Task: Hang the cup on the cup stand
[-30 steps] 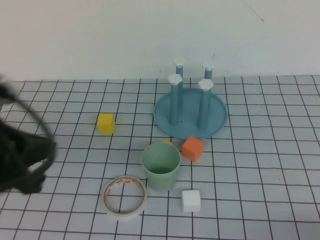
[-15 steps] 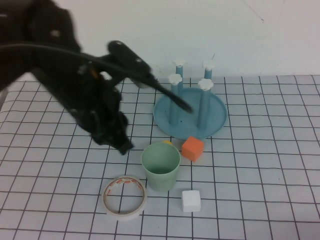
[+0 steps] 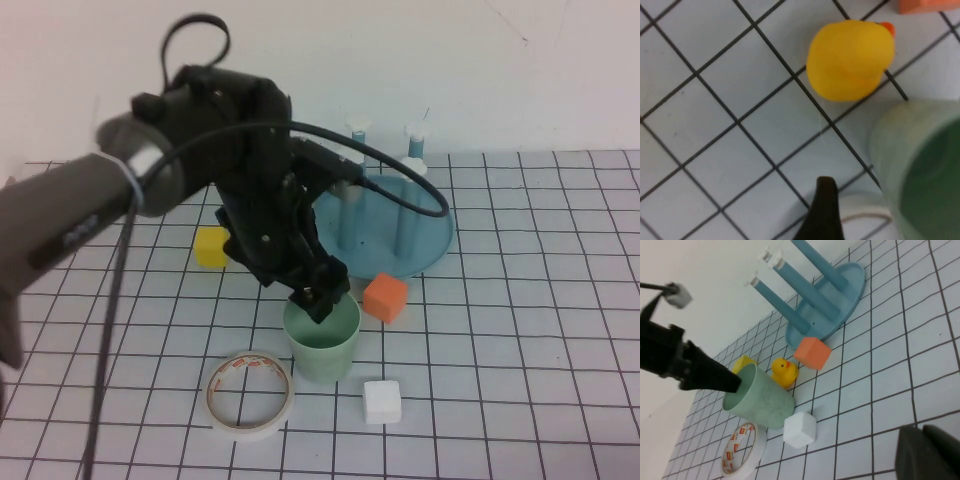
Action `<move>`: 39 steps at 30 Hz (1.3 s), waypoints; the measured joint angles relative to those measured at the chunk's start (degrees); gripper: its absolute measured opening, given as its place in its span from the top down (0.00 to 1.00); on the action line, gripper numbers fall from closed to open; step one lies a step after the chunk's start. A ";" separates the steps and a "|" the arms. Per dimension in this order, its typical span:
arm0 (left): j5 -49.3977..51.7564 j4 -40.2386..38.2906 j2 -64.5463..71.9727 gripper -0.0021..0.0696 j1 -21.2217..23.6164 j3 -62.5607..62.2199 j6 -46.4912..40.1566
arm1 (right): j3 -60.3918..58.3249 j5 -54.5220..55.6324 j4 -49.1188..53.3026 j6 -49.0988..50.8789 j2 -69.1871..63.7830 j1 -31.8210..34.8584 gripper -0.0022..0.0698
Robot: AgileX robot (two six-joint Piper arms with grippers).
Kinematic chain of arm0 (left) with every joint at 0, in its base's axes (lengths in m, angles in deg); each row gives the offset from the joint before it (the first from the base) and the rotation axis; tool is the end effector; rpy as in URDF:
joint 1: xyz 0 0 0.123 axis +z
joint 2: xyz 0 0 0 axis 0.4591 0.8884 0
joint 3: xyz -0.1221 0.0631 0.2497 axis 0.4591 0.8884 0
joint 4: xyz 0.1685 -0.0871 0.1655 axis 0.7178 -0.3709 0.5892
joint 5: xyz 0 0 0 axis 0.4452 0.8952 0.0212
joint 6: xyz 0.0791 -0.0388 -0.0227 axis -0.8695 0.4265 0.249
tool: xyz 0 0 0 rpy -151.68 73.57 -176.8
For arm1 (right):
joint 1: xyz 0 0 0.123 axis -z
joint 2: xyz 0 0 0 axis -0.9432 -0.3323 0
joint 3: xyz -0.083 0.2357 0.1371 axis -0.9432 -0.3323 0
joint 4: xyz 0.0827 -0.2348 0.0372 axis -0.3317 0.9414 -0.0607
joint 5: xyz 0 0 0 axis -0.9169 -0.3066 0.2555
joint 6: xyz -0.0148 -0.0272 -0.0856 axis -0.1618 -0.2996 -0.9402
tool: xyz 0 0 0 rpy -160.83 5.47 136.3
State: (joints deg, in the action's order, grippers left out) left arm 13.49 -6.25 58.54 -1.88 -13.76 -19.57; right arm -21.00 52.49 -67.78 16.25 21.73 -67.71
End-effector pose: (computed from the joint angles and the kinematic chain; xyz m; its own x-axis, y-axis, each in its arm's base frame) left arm 0.3629 -0.2107 0.2678 -0.7516 0.5845 -0.3058 0.6206 0.7837 -0.0273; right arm 0.0494 0.0313 0.1787 -0.3785 0.6253 -0.6824 -0.0878 0.7097 0.6990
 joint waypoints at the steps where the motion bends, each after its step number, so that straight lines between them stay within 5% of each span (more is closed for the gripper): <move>1: -0.42 0.08 1.12 0.18 0.00 -0.26 0.58 | 0.00 0.00 0.00 -0.13 0.00 0.00 0.97; 7: -2.71 0.75 5.96 0.34 0.00 -0.48 1.81 | 0.00 0.00 0.00 -0.48 0.00 0.00 0.97; 11: -3.16 0.89 6.62 0.74 0.00 -0.48 1.89 | 0.00 0.00 0.00 -0.85 0.00 0.00 0.97; 14: -4.55 0.93 5.95 0.89 0.00 -0.58 1.68 | 0.00 0.00 0.00 -0.88 0.00 0.00 0.97; 29: -16.25 1.57 -17.87 0.95 0.00 6.41 -5.08 | 0.00 0.00 -0.70 -2.13 0.00 0.00 0.97; 33: -27.41 2.15 -29.27 0.96 0.00 19.40 -5.79 | 0.00 0.00 -1.30 -2.13 0.00 0.00 0.97; 39: -56.86 -0.10 -44.87 0.96 0.00 43.83 -5.79 | 0.00 0.00 -4.97 0.79 0.00 0.00 0.97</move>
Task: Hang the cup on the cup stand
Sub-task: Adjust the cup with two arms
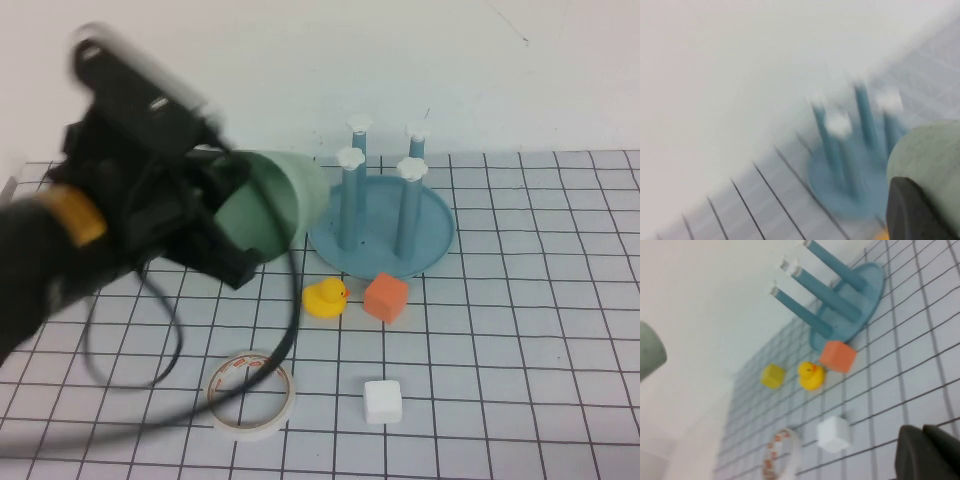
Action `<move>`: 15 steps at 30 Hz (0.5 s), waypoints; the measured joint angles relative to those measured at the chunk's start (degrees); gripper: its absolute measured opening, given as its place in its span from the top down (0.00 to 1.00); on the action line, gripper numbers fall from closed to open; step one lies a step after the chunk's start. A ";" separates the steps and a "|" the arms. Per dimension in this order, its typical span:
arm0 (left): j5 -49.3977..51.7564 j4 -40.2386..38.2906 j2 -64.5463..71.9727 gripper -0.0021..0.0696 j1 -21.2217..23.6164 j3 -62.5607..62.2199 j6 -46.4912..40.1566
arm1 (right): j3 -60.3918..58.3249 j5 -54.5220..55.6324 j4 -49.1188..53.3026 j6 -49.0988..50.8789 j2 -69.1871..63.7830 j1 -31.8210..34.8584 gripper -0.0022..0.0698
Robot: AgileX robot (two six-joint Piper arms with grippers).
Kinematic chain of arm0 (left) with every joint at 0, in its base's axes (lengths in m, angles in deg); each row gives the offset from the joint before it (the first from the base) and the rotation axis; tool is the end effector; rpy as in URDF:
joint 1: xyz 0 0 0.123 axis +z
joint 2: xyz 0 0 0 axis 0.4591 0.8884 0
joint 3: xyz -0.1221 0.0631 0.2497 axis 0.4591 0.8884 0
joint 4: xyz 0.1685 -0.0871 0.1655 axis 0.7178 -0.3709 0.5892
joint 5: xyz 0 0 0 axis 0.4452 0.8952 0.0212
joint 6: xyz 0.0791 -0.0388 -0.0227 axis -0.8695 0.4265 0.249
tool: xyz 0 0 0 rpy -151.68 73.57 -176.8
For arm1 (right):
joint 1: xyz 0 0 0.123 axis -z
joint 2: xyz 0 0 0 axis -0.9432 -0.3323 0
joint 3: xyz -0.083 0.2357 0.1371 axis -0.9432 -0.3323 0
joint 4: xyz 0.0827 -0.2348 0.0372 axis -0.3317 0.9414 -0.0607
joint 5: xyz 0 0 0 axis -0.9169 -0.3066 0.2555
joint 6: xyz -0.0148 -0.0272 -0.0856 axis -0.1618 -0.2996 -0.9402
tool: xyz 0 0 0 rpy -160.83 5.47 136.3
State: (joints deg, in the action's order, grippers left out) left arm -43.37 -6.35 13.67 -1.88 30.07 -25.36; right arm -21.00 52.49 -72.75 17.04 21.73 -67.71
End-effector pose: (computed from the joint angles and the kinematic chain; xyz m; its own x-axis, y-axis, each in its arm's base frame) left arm 0.2307 -0.1301 0.3633 -0.1206 0.2926 -0.9486 0.5309 0.8265 0.1874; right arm 0.0493 0.0334 0.1817 -0.3811 0.6884 -0.6172 -0.0900 0.6368 0.7658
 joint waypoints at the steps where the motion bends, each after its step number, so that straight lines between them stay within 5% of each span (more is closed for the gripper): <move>1: -4.45 -0.09 -2.10 0.96 0.00 3.58 0.00 | 0.00 0.00 -1.41 0.75 0.00 0.00 0.97; 9: -50.54 -0.25 -7.78 0.96 0.00 21.26 0.00 | 0.00 -0.69 -16.26 3.09 0.00 0.00 0.97; 15: -70.25 -0.48 -3.86 0.96 0.00 22.95 1.00 | 0.00 -6.01 -28.79 3.09 0.00 0.00 0.97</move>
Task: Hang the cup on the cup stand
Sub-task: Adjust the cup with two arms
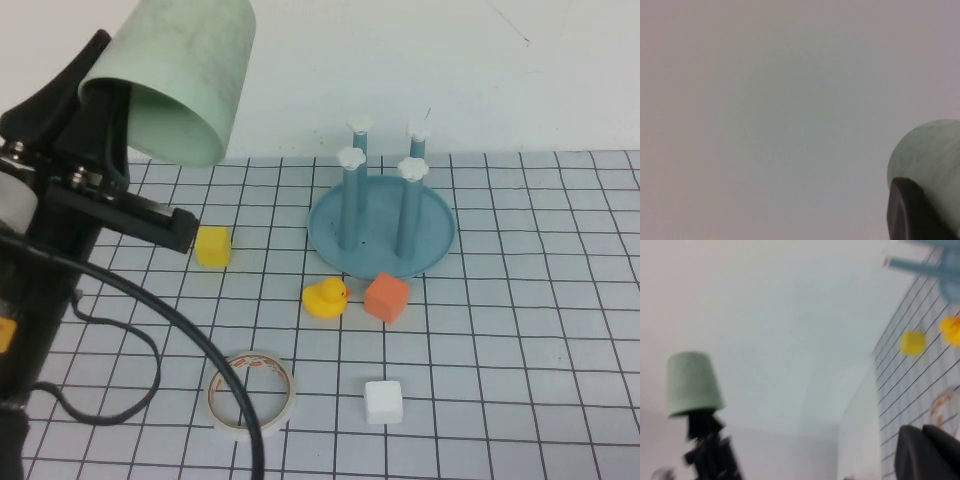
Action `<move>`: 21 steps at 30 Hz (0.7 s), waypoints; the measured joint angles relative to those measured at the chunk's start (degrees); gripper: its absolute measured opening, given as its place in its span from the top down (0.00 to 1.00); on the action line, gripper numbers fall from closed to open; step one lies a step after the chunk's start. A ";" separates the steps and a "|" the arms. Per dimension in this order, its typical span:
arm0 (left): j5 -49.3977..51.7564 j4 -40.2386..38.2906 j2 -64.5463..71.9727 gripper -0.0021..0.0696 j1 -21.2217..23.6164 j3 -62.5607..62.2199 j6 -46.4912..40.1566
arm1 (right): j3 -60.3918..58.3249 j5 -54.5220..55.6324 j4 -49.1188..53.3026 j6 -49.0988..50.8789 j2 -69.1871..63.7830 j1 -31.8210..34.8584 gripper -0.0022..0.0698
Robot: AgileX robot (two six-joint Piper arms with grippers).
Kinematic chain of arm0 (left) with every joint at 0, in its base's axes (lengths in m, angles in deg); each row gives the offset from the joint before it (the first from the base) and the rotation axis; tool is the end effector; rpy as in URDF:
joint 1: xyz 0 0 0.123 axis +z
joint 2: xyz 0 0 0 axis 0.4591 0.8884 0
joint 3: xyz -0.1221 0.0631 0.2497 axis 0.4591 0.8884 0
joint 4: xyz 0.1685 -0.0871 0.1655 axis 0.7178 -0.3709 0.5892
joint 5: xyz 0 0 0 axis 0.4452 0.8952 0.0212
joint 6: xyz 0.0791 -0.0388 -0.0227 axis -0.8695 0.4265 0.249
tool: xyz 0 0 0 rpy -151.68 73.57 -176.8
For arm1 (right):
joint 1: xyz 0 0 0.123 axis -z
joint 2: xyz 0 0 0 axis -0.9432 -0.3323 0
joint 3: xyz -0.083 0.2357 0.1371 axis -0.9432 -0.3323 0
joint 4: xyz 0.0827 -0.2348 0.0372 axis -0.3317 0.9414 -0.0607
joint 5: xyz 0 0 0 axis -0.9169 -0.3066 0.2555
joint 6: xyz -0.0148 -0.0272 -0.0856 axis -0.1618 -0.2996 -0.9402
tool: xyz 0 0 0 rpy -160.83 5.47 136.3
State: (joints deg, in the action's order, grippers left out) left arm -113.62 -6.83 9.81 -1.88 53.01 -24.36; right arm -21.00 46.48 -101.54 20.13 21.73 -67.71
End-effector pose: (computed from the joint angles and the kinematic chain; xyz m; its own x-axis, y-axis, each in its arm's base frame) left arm 0.1906 -0.0979 0.3529 0.5980 -0.0828 -0.7972 0.3038 0.9438 0.1298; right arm 0.0438 0.0483 0.2008 -0.4987 0.8490 -0.1748 -0.1142 0.1355 0.9842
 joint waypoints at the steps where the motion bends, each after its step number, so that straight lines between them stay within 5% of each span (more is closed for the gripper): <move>1: -1.11 0.00 0.68 0.96 0.00 0.00 0.56 | 0.00 -1.18 -1.00 0.00 0.00 0.00 0.97; 13: -2.24 1.84 9.25 0.96 0.00 0.00 17.58 | 4.21 -7.64 -6.43 -8.25 -1.20 0.00 0.97; 21: -2.24 1.92 10.26 0.96 0.00 0.09 19.52 | 17.28 -10.43 -5.25 -19.50 -22.00 0.00 0.97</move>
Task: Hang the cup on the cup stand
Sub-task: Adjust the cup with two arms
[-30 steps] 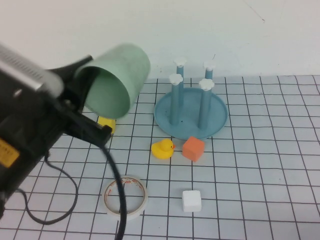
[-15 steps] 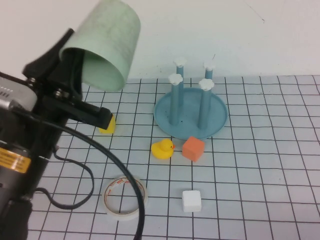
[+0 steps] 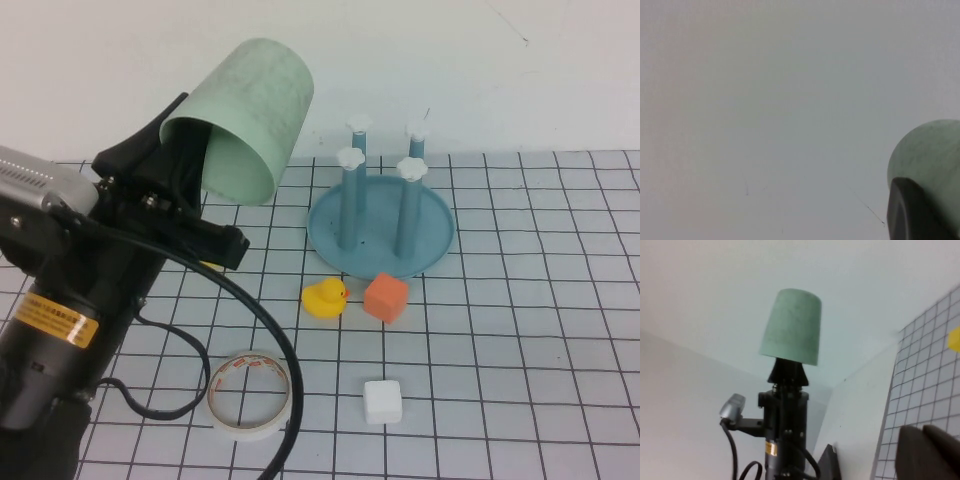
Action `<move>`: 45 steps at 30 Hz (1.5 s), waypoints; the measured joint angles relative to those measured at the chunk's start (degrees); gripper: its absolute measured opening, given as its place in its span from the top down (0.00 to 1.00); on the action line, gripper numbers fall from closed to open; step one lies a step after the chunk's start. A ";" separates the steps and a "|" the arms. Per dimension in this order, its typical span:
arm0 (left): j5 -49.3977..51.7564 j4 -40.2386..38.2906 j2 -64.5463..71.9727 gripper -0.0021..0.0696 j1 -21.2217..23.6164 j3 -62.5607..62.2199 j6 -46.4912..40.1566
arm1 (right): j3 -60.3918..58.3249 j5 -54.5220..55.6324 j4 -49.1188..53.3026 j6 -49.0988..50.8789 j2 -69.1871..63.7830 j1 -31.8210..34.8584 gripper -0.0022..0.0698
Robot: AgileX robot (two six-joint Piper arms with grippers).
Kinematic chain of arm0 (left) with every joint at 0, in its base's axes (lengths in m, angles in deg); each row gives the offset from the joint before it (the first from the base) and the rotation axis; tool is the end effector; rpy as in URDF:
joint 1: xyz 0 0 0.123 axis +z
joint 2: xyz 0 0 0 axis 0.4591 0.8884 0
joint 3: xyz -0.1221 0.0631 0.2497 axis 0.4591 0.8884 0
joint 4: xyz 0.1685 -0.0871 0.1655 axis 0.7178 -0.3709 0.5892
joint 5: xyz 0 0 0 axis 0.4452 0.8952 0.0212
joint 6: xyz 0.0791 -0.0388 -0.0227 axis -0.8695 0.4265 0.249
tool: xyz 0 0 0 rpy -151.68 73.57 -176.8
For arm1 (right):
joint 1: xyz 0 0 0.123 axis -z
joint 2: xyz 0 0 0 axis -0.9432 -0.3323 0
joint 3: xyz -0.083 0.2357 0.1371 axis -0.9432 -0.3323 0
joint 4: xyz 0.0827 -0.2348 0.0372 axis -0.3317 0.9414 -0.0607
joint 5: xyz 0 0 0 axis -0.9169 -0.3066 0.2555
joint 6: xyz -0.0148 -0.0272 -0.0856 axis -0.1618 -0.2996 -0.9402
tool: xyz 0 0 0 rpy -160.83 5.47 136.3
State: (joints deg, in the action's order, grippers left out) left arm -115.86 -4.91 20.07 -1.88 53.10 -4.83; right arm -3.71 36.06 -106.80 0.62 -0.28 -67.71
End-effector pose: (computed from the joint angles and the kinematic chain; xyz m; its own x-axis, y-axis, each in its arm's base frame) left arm 0.2206 -0.1177 0.3140 0.3655 -0.3202 -0.8740 0.4852 0.8668 -0.1146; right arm 0.0702 0.0599 0.2827 -0.6020 0.6987 -0.3865 -0.2667 0.2803 0.9221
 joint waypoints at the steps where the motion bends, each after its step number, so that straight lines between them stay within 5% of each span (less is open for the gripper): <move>1: 0.00 0.00 0.00 0.96 0.00 0.00 0.00 | 2.03 -0.98 -0.98 -2.97 -3.36 0.00 0.96; 5: 0.00 0.62 0.00 0.96 0.00 0.00 0.00 | 10.35 -4.74 -3.62 -13.53 -14.14 0.00 0.85; 12: 0.00 3.78 0.00 0.96 0.00 0.00 0.14 | 24.24 -7.12 -4.33 -16.80 -31.23 -3.73 0.25; 15: 0.00 5.86 0.00 0.96 0.00 0.00 0.14 | 29.88 -7.12 -4.33 -15.08 -38.44 -7.77 0.11; 28: 0.00 9.04 0.00 0.96 0.00 0.00 -2.96 | 50.38 -11.36 -4.33 -4.42 -64.67 -19.55 0.05; 45: -0.39 7.68 0.00 0.96 0.00 0.00 -5.54 | 58.19 -5.18 -4.33 -3.02 -70.47 -25.60 0.05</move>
State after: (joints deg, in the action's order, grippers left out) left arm -116.25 2.77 20.07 -1.88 53.10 -10.37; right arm 54.47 30.88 -111.13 -2.39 -70.74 -93.31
